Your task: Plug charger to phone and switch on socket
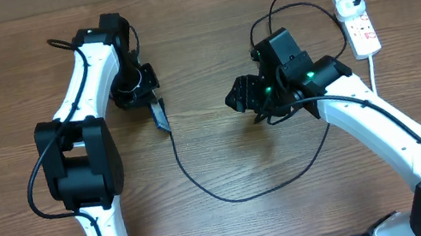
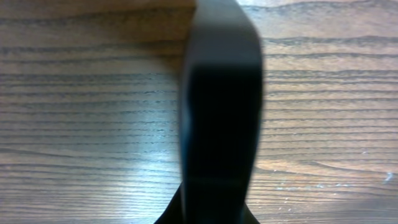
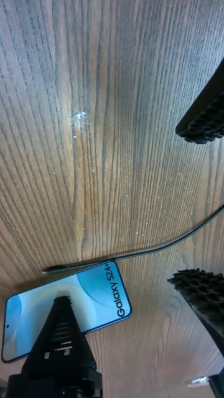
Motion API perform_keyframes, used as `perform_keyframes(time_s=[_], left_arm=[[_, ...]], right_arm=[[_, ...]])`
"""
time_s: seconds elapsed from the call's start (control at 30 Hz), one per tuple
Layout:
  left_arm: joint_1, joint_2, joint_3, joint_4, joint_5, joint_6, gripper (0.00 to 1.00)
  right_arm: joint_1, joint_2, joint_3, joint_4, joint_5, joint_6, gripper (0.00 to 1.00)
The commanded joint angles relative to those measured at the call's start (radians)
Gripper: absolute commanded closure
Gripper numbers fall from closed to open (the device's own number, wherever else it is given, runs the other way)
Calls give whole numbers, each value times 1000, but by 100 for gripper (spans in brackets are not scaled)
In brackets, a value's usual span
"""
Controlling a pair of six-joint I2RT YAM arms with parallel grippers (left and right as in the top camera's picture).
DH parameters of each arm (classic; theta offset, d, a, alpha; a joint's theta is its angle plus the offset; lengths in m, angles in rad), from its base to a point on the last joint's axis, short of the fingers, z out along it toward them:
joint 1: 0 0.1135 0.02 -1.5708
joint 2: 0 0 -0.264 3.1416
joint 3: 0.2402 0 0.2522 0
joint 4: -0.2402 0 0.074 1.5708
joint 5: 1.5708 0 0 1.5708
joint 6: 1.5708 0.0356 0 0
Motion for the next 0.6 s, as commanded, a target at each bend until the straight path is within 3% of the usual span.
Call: perform_keyframes(time_s=[0.0, 0.17, 0.37, 0.57], left_arm=[[-8, -6, 6, -12, -13, 28, 96], [1, -7, 34, -36, 130, 114, 96], [57, -16, 179, -135, 121, 113, 96], [145, -17, 329, -230, 16, 26, 96]], right_arm=[[4, -2, 25, 4, 14, -1, 34], [4, 5, 25, 21, 2, 0, 34], [30, 51, 27, 100, -63, -5, 35], [95, 142, 105, 132, -62, -32, 35]])
